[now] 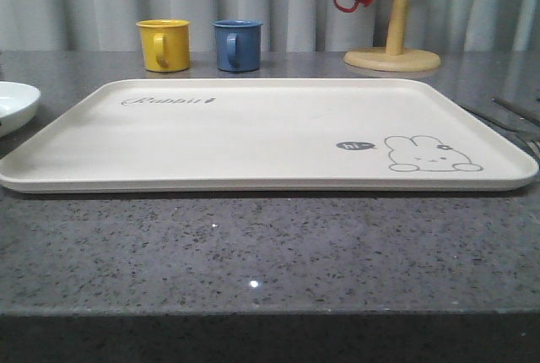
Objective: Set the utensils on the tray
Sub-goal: 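Lower the left gripper to the white plate's rim and grasp it, then carry the white plate with the left gripper onto the cream tray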
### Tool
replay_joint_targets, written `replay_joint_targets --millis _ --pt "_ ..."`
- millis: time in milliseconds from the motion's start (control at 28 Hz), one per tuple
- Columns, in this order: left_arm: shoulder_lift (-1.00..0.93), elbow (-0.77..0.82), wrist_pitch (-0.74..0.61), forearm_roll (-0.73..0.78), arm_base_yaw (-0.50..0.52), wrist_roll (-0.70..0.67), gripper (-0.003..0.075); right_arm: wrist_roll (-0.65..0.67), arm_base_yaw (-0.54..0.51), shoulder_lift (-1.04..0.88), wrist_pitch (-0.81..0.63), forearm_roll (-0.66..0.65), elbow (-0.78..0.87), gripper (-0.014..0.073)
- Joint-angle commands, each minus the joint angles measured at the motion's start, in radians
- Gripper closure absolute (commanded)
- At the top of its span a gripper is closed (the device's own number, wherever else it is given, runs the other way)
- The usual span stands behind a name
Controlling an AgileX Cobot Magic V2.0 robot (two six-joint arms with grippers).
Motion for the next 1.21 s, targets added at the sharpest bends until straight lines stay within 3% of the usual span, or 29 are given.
replay_joint_targets --millis 0,428,784,1177 --pt "-0.009 -0.038 0.006 -0.004 -0.008 -0.001 0.0424 -0.005 -0.004 0.018 -0.076 -0.003 -0.037 -0.0060" --pt "-0.006 -0.038 -0.002 0.042 -0.008 -0.001 0.0736 -0.005 -0.004 0.018 -0.076 -0.003 -0.037 -0.0060" --pt "-0.058 -0.097 0.006 0.113 -0.042 -0.012 0.0738 -0.005 -0.004 0.018 -0.076 -0.003 -0.037 -0.0060" --pt "-0.095 -0.305 0.039 0.181 -0.231 -0.039 0.0738 -0.005 -0.004 0.018 -0.076 -0.003 -0.037 -0.0060"
